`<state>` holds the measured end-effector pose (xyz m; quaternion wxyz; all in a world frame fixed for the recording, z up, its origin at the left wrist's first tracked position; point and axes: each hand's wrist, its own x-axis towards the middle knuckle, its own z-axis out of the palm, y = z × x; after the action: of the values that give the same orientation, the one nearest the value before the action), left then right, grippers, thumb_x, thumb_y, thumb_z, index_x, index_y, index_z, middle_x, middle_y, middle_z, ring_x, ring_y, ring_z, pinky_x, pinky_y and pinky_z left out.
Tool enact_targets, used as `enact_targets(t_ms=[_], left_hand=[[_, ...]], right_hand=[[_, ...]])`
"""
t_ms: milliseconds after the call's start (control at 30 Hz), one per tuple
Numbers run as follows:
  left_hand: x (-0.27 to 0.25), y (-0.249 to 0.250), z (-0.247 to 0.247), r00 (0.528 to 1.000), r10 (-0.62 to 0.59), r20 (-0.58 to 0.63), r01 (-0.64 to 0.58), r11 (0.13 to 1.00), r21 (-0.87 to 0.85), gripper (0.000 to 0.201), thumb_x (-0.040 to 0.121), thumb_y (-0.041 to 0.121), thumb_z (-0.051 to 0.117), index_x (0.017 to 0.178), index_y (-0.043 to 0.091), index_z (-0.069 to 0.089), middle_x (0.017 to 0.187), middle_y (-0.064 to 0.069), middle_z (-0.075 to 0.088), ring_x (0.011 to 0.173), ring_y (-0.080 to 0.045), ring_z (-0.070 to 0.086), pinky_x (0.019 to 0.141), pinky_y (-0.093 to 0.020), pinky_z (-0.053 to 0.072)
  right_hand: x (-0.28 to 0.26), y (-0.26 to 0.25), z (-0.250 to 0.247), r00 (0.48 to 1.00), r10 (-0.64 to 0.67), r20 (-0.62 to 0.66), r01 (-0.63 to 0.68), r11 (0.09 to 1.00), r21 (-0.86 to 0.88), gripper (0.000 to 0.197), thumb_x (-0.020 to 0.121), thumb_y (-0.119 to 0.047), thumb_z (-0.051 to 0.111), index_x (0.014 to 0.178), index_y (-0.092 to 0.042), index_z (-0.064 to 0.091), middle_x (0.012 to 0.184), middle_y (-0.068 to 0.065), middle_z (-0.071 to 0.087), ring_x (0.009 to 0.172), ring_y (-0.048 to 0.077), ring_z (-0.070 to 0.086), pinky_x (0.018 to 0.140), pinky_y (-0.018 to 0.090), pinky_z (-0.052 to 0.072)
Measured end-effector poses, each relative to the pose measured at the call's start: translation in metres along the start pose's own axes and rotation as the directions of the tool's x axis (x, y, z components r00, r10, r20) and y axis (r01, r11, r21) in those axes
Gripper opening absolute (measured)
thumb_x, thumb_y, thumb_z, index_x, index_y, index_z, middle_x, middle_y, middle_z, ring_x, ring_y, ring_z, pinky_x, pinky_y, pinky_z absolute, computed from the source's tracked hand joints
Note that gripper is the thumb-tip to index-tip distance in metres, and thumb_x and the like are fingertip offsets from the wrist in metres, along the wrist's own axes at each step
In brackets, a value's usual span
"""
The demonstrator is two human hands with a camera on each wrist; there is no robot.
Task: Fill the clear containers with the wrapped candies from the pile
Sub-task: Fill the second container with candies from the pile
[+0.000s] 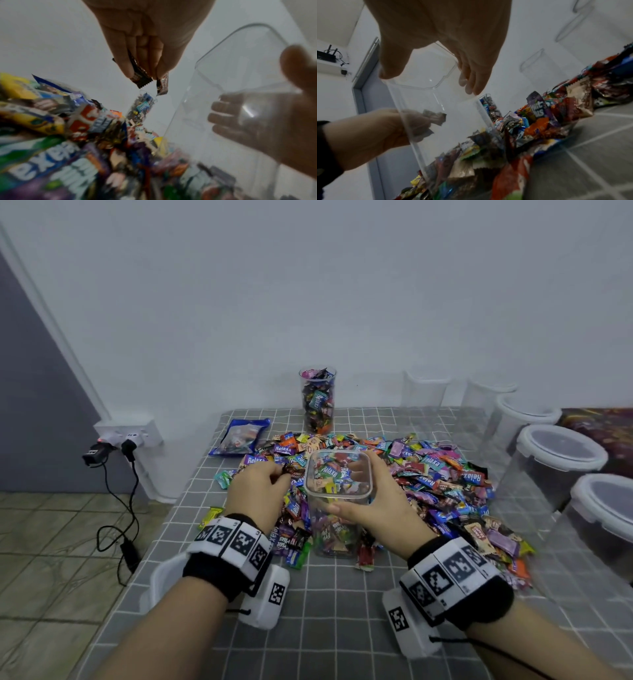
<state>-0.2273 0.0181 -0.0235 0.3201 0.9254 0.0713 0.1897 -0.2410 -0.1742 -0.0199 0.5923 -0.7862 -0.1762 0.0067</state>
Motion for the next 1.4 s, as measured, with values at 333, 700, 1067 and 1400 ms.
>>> enact_targets(t_ms=[333,700,1067,1400], left_hand=[[-0.002,0.049,-0.040,0.977,0.123,-0.172,-0.177,0.923,-0.341,0.008,0.086,0.017,0.065,0.082,0.015,0.071,0.069,0.013,0.059,0.069,-0.006,0.055,0.067,-0.021,0.043],[-0.007,0.067,-0.025,0.959,0.267,0.097,-0.215,0.905,-0.368,0.025,0.083,0.012,0.065,0.067,0.030,0.061,0.068,0.007,0.064,0.069,-0.014,0.061,0.073,-0.036,0.051],[-0.009,0.066,-0.025,0.962,0.256,0.099,-0.202,0.904,-0.376,0.014,0.085,0.012,0.063,0.087,0.025,0.068,0.085,0.010,0.066,0.086,-0.009,0.063,0.084,-0.038,0.052],[-0.005,0.047,-0.036,0.977,0.210,-0.024,-0.206,0.923,-0.326,0.027,0.089,0.013,0.056,0.110,0.028,0.062,0.107,0.013,0.058,0.109,-0.008,0.053,0.094,-0.031,0.043]], right_hand=[[-0.001,0.002,-0.004,1.000,-0.027,0.014,0.027,0.999,0.018,0.059,0.074,-0.017,0.079,0.103,-0.044,0.035,0.105,-0.027,0.048,0.088,-0.030,0.047,0.070,-0.002,0.040],[0.003,0.003,-0.003,1.000,0.019,0.004,-0.019,0.999,-0.047,0.074,0.070,-0.029,0.082,0.125,-0.033,0.033,0.118,-0.022,0.045,0.110,-0.006,0.046,0.094,0.026,0.044],[0.003,0.005,-0.003,1.000,0.005,0.002,-0.005,0.999,-0.047,0.070,0.071,-0.026,0.081,0.119,-0.040,0.033,0.114,-0.025,0.045,0.103,-0.016,0.046,0.085,0.015,0.042],[0.001,0.002,-0.018,0.993,0.000,0.121,0.039,0.947,-0.319,0.081,0.070,-0.045,0.078,0.137,-0.036,0.033,0.130,-0.017,0.047,0.121,0.001,0.044,0.101,0.027,0.039]])
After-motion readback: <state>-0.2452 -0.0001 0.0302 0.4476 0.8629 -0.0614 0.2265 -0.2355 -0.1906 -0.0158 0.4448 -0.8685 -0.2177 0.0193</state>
